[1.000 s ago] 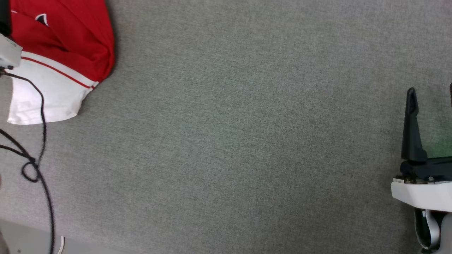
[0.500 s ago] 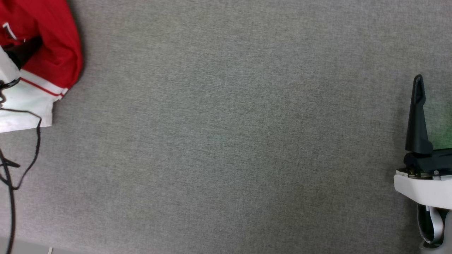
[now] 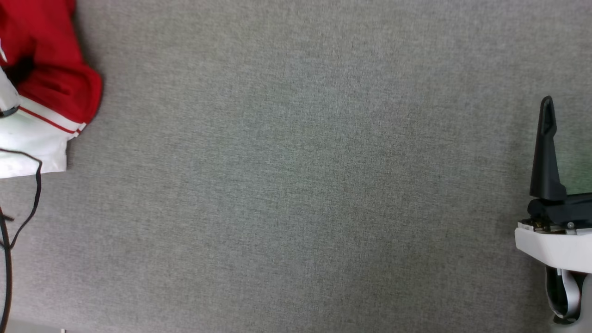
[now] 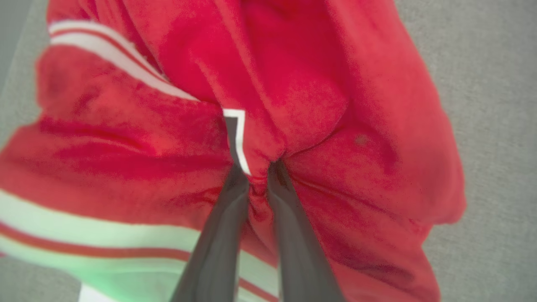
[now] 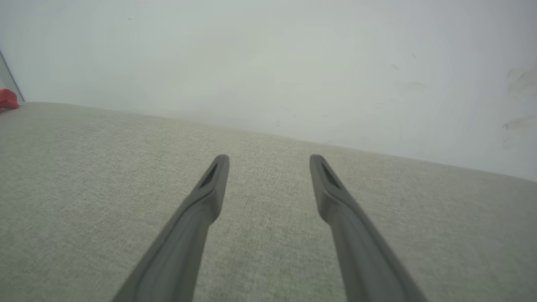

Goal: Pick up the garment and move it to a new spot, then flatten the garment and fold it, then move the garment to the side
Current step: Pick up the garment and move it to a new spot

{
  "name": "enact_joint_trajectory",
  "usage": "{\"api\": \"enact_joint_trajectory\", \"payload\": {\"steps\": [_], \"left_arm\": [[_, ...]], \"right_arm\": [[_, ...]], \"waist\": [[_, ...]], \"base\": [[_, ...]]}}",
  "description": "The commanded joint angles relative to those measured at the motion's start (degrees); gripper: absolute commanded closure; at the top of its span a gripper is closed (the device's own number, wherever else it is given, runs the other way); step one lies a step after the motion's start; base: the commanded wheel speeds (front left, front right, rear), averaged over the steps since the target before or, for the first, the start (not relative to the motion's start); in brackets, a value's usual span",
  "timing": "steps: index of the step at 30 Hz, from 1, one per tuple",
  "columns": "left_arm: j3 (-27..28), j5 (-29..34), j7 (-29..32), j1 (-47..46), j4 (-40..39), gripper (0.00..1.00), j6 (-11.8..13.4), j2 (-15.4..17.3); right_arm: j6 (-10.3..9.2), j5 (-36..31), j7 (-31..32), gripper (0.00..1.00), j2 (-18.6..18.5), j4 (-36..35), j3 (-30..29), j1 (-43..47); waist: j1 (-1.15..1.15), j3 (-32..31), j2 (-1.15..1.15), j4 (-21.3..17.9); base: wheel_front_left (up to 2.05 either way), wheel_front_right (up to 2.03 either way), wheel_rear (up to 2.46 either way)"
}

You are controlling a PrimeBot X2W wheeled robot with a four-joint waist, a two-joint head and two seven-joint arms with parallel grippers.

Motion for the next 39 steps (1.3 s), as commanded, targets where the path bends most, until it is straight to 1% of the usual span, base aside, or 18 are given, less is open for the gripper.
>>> {"api": "enact_joint_trajectory", "payload": {"steps": [1, 4, 6, 9, 11, 15, 19, 23, 28, 33, 39], "left_arm": [[-0.82, 0.18, -1.25, -1.23, -1.13, 1.0, 0.12, 0.83], [-3.62, 1.14, -4.75, -2.69, -3.94, 1.0, 0.12, 2.72], [-5.63, 1.01, -6.57, -3.48, -5.76, 1.0, 0.12, 3.16], [-9.16, 0.76, -8.05, -5.35, -9.3, 1.0, 0.12, 4.73], [-11.79, 0.43, -8.37, -6.57, -12.15, 1.0, 0.12, 5.14], [-16.93, 0.92, -8.01, -9.12, -17.53, 1.0, 0.12, 4.56], [-21.56, 1.56, -7.82, -11.33, -22.43, 1.0, 0.13, 3.91], [-26.02, 2.23, -6.61, -13.48, -27.46, 1.0, 0.12, 2.65], [-31.09, 2.57, -5.01, -15.24, -32.54, 1.0, 0.13, -0.03], [-37.25, 2.34, -4.27, -15.46, -35.87, 1.0, 0.13, -3.12], [-46.5, 1.68, -4.86, -14.53, -37.41, 1.0, 0.13, -6.94]], "right_arm": [[-0.04, 0.4, -0.12, 0.0, 0.08, 0.25, 0.15, -0.08], [-0.04, 1.15, -0.12, 0.0, 0.08, 1.03, 0.33, 0.65], [-0.04, 1.82, -0.12, 0.0, 0.08, 1.56, 0.42, 1.14], [-0.04, 2.89, -0.12, 0.0, 0.08, 2.34, 0.59, 2.0], [-0.04, 3.6, -0.12, 0.0, 0.08, 2.82, 0.6, 2.36], [-0.04, 5.16, -0.12, 0.0, 0.08, 3.65, 0.43, 3.52], [-0.04, 6.62, -0.12, 0.0, 0.08, 4.24, 0.37, 4.37], [-0.04, 8.05, -0.12, 0.0, 0.08, 4.68, 0.33, 4.97], [-0.04, 9.77, -0.12, 0.0, 0.08, 4.94, -0.04, 5.1], [-0.04, 11.04, -0.12, 0.0, 0.09, 5.1, -0.35, 5.08], [-0.04, 12.25, -0.12, 0.0, 0.09, 5.14, -0.27, 4.13]], "waist": [[0.01, -1.55, 0.0, 0.15], [0.01, -4.07, 0.0, 0.15], [0.01, -5.86, 0.0, 0.1], [0.01, -8.39, 0.0, -0.16], [0.01, -10.16, 0.0, -0.58], [0.01, -13.17, 0.0, -1.66], [0.01, -15.55, 0.0, -3.6], [0.01, -17.12, 0.0, -6.64], [0.01, -17.71, 0.0, -10.87], [0.01, -17.38, 0.0, -14.27], [0.01, -16.16, 0.0, -16.77]], "base": [[0.0, 0.0, 0.0], [0.0, 0.0, 0.0], [0.0, 0.0, 0.0], [0.0, 0.0, 0.0], [0.0, 0.0, 0.0], [0.0, 0.0, 0.0], [0.0, 0.0, 0.0], [0.0, 0.0, 0.0], [0.0, 0.0, 0.0], [0.0, 0.0, 0.0], [0.0, 0.0, 0.0]]}}
